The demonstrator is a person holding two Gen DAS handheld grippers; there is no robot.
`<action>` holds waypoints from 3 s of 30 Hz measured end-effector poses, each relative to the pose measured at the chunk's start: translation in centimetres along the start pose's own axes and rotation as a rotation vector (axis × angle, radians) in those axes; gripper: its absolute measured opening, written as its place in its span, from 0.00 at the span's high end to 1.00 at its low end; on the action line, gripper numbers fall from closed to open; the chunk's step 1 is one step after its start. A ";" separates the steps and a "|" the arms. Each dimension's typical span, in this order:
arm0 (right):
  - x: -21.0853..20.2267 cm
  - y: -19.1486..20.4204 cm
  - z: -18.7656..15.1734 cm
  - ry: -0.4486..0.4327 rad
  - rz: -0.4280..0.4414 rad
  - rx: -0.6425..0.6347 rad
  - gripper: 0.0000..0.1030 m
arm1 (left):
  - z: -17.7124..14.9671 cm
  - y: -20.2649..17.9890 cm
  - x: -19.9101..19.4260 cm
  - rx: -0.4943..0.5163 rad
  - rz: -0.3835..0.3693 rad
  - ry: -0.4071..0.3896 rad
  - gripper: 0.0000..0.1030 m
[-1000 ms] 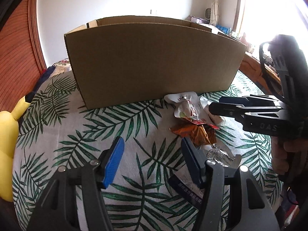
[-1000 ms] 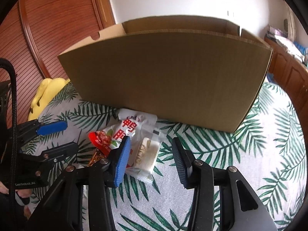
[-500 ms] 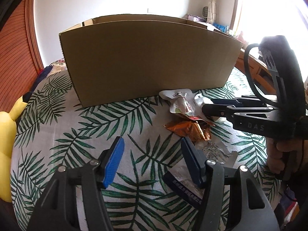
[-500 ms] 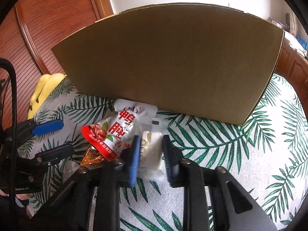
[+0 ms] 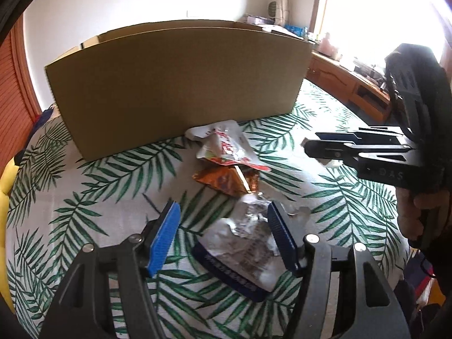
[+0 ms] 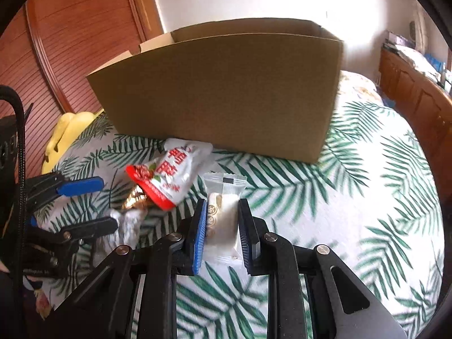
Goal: Organize snacks
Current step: 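Grasp the small wrapped cake with the right gripper while the left grasps the silver pouch, then carry the cake and silver pouch into the box and open both grippers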
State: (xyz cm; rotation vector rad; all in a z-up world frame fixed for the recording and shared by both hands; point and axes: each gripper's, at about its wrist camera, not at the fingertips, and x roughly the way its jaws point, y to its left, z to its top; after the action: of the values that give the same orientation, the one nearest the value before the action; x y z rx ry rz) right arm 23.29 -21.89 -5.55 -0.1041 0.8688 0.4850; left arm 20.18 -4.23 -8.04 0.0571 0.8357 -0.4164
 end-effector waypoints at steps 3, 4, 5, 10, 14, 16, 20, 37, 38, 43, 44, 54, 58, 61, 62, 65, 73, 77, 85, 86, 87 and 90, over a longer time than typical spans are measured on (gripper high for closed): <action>-1.0 -0.4 -1.0 -0.009 -0.026 0.000 0.81 | 0.1 -0.7 0.0 0.021 -0.014 0.005 0.37; -1.3 -0.5 -1.4 -0.009 -0.033 0.001 0.81 | 0.2 -1.0 0.0 0.025 -0.015 0.007 0.37; -1.5 -0.6 -1.7 -0.007 -0.035 0.004 0.81 | 0.2 -1.2 0.0 0.029 -0.019 0.008 0.37; -2.2 -1.4 -3.0 0.000 -0.029 0.035 0.81 | 0.1 -2.4 -0.2 0.061 -0.034 0.021 0.36; -2.8 -1.7 -3.4 -0.009 -0.044 0.036 0.81 | -0.1 -3.0 0.1 0.095 -0.020 0.037 0.33; -2.8 -1.8 -3.6 -0.013 -0.047 0.039 0.81 | -0.1 -3.0 0.3 0.104 -0.009 0.044 0.32; -2.7 -2.0 -3.9 -0.007 -0.049 0.043 0.81 | 0.1 -3.0 0.8 0.110 -0.009 0.056 0.30; -2.3 -2.1 -4.3 -0.009 -0.043 0.053 0.81 | -0.1 -3.0 1.8 0.116 -0.011 0.083 0.21; -2.3 -2.1 -4.3 -0.009 -0.043 0.053 0.81 | 0.0 -3.1 2.0 0.119 -0.010 0.083 0.22; -2.2 -2.1 -4.3 -0.010 -0.041 0.056 0.81 | -0.4 -3.6 1.4 0.133 -0.020 0.070 0.44; -2.2 -2.1 -4.3 -0.010 -0.042 0.056 0.81 | -0.5 -3.7 1.3 0.135 -0.022 0.070 0.47; -2.3 -2.2 -4.3 -0.012 -0.035 0.063 0.81 | -0.8 -3.5 -0.2 0.107 -0.041 0.042 0.78; -2.3 -2.2 -4.3 -0.012 -0.036 0.061 0.80 | -1.0 -3.3 -0.1 0.083 -0.043 0.035 0.78; -2.3 -2.2 -4.3 -0.013 -0.037 0.061 0.81 | -0.9 -3.3 -0.3 0.068 -0.039 0.019 0.78; -2.3 -2.2 -4.3 -0.013 -0.037 0.061 0.81 | -0.9 -3.3 -0.3 0.065 -0.039 0.016 0.78; -2.3 -2.1 -4.3 -0.015 -0.038 0.059 0.81 | -0.9 -3.3 -1.0 0.060 -0.034 -0.001 0.78; -2.6 -1.7 -4.4 -0.038 -0.044 0.038 0.81 | 0.1 -3.1 -1.7 0.038 -0.030 -0.029 0.77; -2.9 -1.6 -4.5 -0.062 -0.052 0.026 0.81 | 0.8 -3.2 -2.0 0.042 -0.021 -0.043 0.77; -3.5 -1.6 -4.0 -0.071 -0.055 0.028 0.81 | 3.4 -2.8 -3.1 0.022 -0.011 -0.074 0.77; -3.8 -1.7 -3.7 -0.066 -0.053 0.035 0.81 | 3.8 -2.8 -3.5 0.023 -0.015 -0.083 0.77; -4.2 -1.6 -3.3 -0.070 -0.049 0.032 0.81 | 4.3 -2.9 -3.8 0.029 -0.015 -0.096 0.77; -6.0 -1.2 -1.7 -0.106 -0.064 -0.009 0.81 | 5.6 -2.9 -4.7 0.040 -0.010 -0.132 0.77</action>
State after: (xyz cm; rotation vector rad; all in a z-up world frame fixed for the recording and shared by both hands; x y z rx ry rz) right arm 19.36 -25.61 -2.23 -0.1130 0.7576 0.4304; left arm 20.25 -6.48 -0.46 0.0621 0.6980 -0.4415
